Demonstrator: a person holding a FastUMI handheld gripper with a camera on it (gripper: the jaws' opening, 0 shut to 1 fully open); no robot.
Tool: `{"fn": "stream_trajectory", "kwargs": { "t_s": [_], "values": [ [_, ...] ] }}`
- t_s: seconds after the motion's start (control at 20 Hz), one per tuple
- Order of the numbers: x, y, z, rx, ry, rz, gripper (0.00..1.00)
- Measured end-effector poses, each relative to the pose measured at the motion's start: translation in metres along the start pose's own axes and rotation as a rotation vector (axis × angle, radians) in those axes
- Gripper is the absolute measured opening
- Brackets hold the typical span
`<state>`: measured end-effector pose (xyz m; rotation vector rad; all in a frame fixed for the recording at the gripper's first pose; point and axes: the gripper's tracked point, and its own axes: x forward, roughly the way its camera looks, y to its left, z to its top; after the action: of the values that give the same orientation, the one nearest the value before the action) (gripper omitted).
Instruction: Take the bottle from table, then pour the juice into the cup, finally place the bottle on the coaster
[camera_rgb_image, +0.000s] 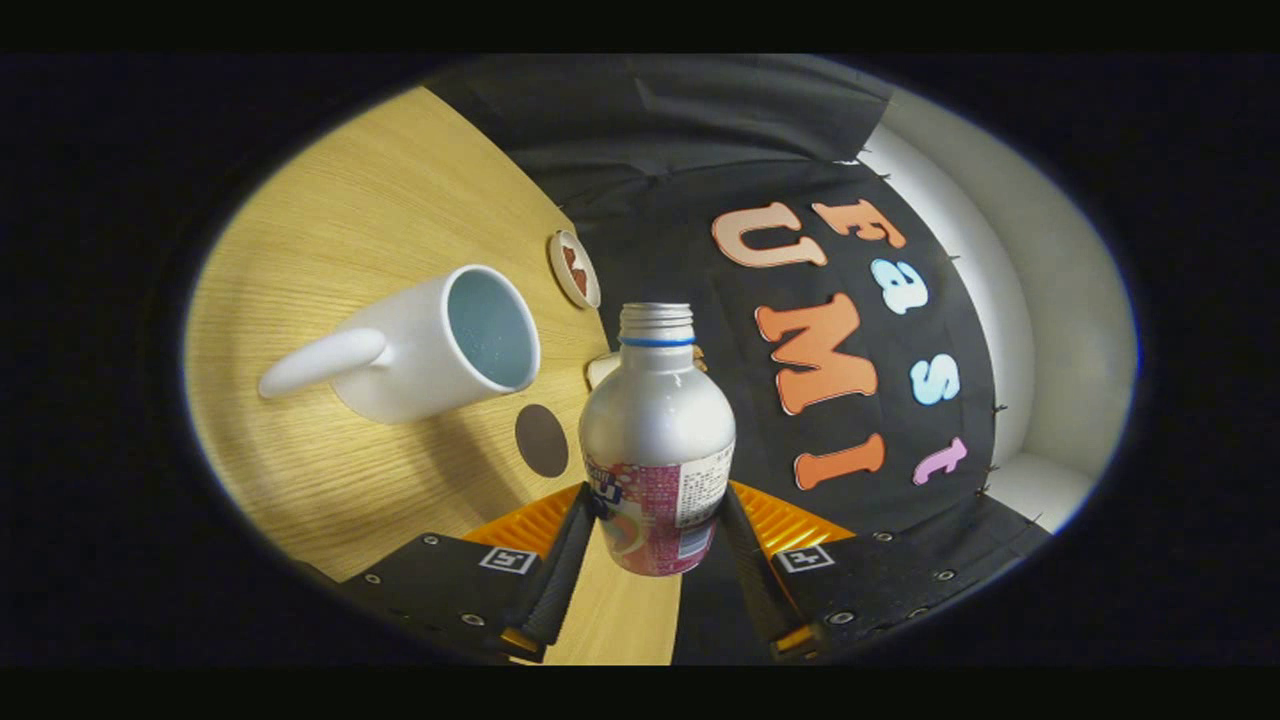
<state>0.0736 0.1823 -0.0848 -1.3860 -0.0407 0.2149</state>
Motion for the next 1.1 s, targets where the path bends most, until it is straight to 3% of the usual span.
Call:
{"fn": "stream_trajectory", "kwargs": {
  "t_s": [1.1],
  "values": [
    [0.015,0.001,0.002,-0.293,-0.053,-0.003,0.72]
  ]
}}
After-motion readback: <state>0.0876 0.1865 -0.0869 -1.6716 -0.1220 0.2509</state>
